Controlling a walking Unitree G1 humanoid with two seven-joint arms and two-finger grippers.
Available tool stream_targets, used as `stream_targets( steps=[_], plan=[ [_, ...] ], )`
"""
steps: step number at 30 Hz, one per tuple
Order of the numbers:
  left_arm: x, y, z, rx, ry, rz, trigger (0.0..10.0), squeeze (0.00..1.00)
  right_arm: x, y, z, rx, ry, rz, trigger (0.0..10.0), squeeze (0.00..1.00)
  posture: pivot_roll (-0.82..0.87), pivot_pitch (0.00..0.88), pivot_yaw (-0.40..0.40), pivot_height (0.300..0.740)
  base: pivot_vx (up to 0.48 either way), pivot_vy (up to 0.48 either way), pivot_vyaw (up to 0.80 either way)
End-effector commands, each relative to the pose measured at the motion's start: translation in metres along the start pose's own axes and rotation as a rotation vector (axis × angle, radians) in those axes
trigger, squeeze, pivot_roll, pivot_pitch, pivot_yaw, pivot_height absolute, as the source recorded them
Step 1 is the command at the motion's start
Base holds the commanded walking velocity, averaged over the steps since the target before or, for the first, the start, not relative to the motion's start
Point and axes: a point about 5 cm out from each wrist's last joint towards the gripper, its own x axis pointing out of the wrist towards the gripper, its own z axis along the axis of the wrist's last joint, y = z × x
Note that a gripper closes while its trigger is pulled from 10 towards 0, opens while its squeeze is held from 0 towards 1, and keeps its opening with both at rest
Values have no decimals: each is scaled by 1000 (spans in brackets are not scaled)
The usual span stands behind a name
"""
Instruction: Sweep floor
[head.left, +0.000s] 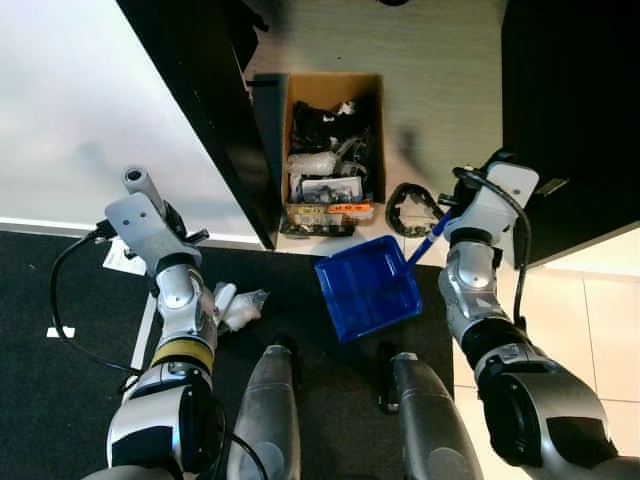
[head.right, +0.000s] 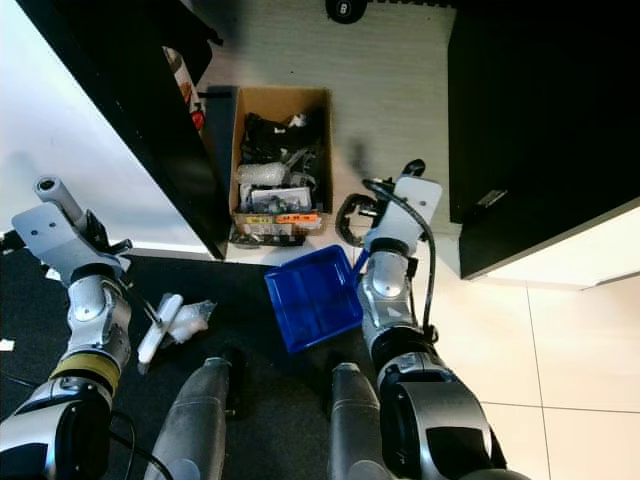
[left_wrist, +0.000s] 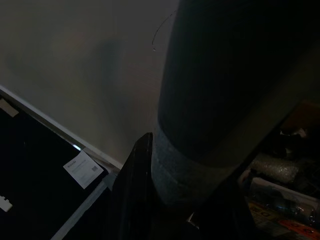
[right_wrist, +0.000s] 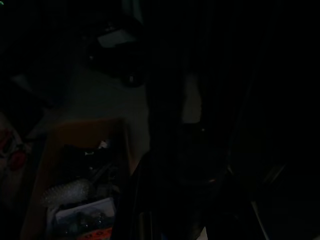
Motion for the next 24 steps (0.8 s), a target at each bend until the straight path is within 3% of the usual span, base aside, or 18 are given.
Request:
stream_targets(
  steps=[1,13,20,24],
  plan=[
    [-5,-11,-6,-79,28,-39,10000,0,-6,1,-5,-23,2,-5,10000,0,11,350,-27,740,0,0,0],
    [-7,-13,-9,-80,39,-59,10000,0,-19,-10,-22,-38,80,-102,10000,0,14,357,-29,740,0,0,0],
    [-8,-36,-13,-100,84,-118,10000,0,-26,-22,-32,-82,118,-149,10000,0,8,358,-28,740,0,0,0],
    [-8,-71,-10,-202,130,-146,10000,0,-27,-25,-35,-91,134,-162,10000,0,10,357,-27,740,0,0,0]
  ],
)
